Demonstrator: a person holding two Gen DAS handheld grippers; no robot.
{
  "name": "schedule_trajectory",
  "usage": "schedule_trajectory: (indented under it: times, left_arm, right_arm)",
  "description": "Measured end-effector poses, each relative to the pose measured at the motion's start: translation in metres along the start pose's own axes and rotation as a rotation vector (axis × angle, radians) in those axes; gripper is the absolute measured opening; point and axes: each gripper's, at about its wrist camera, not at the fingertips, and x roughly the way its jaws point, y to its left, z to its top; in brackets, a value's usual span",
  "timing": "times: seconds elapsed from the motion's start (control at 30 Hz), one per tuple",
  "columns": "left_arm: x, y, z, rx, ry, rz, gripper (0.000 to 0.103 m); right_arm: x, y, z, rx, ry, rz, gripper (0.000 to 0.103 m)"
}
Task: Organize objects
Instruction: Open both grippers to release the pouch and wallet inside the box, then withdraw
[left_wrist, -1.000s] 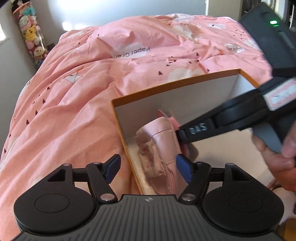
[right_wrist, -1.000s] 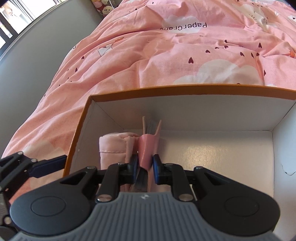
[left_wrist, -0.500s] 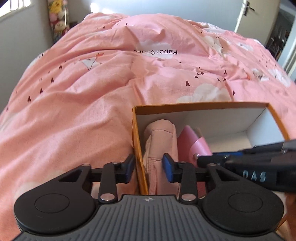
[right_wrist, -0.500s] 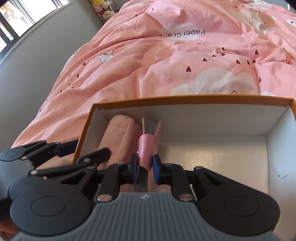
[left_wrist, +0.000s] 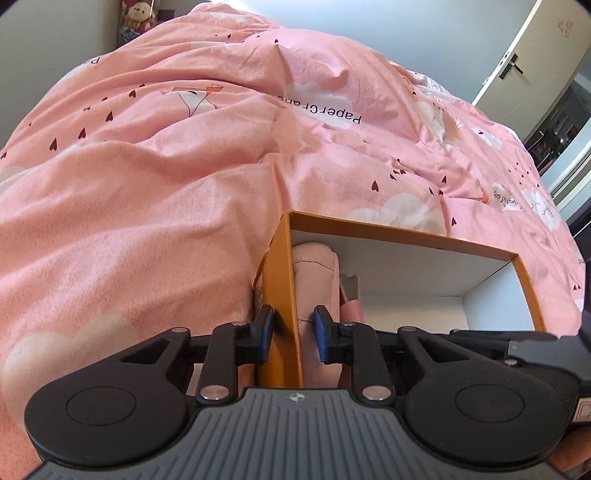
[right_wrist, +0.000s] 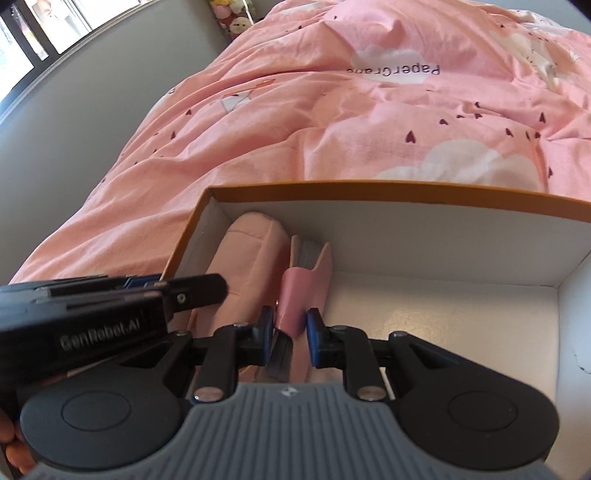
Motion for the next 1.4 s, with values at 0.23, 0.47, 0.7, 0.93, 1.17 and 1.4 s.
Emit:
schedule_trajectory:
  times: [0.23,0.47,0.7,0.93,1.17,1.4]
  left_arm:
    - [-0.006,0.006,0.002,-0.037,0.004,-0.01,0.027]
    - [-0.002,0.009,0.0,-0.079,-0.003,-0.014,0.025]
    - [-0.011,0.003,-0.002,-0.06,-0.052,0.02,0.028]
    - [-0.022,-0.001,-0.002,-0.056,-0.088,0.022,0.031]
    - [-0.034,-0.007,-0.01,-0.052,-0.134,0.083,0.031]
    - [-0.059,-0.022,-0.023,-0.041,-0.236,0.124,0.031]
  right_arm:
    - [0.006,0.001,0.003,0.027,-0.048,0.0,0.023]
    - [0.008,0.001,0.004,0.001,-0.042,0.019,0.025]
    - [-0.005,-0.003,0.008,0.004,-0.054,0.035,0.025]
    - [-0.005,-0.003,0.006,-0.008,-0.038,0.018,0.017]
    - [-0.01,-0.003,0.003,0.013,-0.049,0.035,0.019]
    - [-0.015,-0.002,0.001,0.006,-0.069,0.031,0.018]
